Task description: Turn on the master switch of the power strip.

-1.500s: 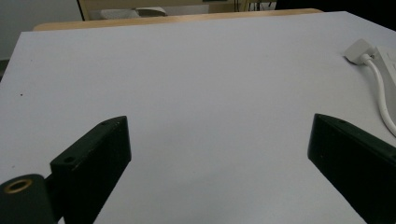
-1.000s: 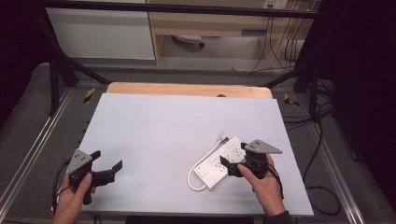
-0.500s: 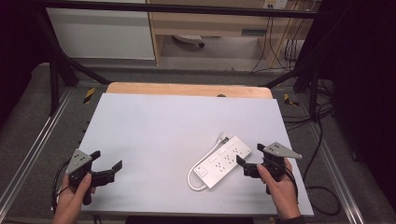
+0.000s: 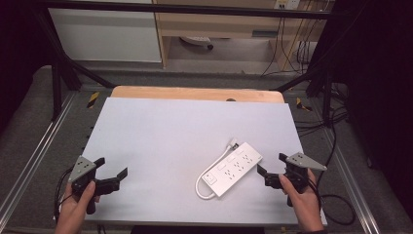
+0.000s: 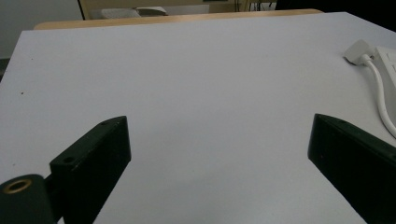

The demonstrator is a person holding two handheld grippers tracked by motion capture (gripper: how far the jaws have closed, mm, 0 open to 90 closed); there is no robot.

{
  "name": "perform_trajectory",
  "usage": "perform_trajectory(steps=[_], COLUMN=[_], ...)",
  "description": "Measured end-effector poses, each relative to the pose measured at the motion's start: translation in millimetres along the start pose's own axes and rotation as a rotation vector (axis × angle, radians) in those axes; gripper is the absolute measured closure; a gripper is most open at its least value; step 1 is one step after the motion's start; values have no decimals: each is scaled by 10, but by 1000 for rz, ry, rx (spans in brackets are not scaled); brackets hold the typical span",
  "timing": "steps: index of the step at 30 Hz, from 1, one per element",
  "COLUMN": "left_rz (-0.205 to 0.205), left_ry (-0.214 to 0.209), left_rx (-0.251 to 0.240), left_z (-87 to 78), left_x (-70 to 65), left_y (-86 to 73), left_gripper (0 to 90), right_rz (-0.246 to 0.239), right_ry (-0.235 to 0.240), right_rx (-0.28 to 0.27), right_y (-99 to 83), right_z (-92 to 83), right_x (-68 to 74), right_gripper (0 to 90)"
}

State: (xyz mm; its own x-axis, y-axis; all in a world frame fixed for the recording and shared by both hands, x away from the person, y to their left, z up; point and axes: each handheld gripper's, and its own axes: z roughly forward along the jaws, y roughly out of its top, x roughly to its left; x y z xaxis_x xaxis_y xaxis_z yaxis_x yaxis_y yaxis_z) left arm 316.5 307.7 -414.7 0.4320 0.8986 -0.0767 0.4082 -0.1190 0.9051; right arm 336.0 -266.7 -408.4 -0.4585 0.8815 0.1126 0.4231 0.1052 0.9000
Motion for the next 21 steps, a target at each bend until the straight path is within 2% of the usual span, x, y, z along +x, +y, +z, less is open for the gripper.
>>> perform_trajectory(steps=[10,21], left_rz=[-1,-1], left_ry=[1,0], left_rx=[-1,-1], left_z=[-1,0], left_x=[-3,0], left_y=[0,-1], left_gripper=[58,58], right_rz=[6,-6], right_ry=[-29,-39], right_rx=[9,32], right_y=[-97,-174], right_z=[-69,-53], right_x=[-147,-211], right_gripper=[36,42])
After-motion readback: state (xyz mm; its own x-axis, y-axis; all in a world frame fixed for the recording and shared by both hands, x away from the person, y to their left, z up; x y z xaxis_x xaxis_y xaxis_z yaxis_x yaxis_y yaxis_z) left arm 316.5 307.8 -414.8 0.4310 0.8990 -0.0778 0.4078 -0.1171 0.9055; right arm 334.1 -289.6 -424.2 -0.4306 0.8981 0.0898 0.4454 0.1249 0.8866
